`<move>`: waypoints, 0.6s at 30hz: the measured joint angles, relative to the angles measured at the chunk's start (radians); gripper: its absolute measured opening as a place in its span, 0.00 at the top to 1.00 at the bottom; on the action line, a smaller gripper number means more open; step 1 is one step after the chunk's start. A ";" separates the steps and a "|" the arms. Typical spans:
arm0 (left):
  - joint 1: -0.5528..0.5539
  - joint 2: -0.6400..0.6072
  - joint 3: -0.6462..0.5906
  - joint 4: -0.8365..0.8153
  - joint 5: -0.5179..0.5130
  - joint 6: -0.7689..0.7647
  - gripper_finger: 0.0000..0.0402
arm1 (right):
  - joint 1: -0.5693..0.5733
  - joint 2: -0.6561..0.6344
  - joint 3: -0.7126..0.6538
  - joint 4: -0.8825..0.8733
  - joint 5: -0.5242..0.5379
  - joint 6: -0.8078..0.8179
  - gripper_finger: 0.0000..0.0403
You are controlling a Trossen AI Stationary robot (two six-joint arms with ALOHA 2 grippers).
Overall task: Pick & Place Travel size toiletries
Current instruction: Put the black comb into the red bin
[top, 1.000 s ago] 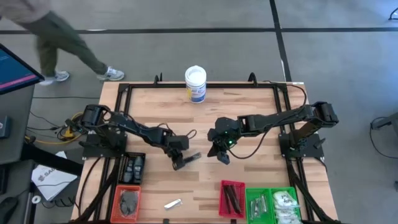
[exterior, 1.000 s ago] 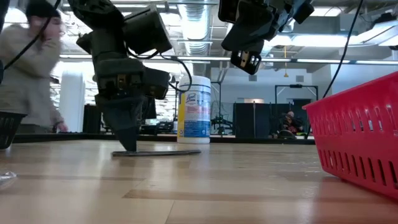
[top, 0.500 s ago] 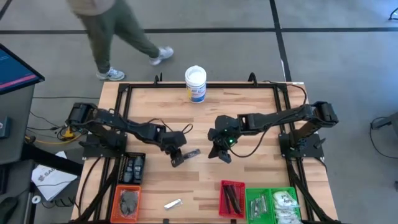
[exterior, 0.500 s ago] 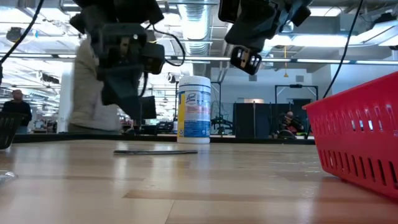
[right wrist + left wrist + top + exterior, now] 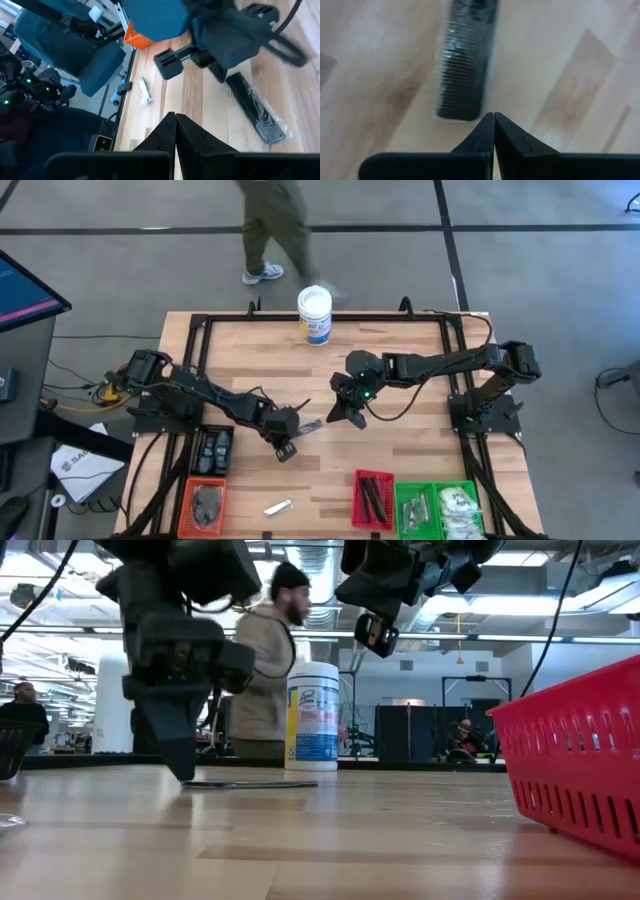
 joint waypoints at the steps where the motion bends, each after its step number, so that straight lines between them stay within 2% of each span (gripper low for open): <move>1: 0.006 0.006 0.000 0.000 0.000 0.000 1.00 | 0.000 0.000 0.000 -0.005 0.000 0.001 1.00; 18: 0.035 -0.008 0.001 0.006 -0.020 0.041 1.00 | 0.032 0.000 0.000 -0.041 0.002 -0.006 1.00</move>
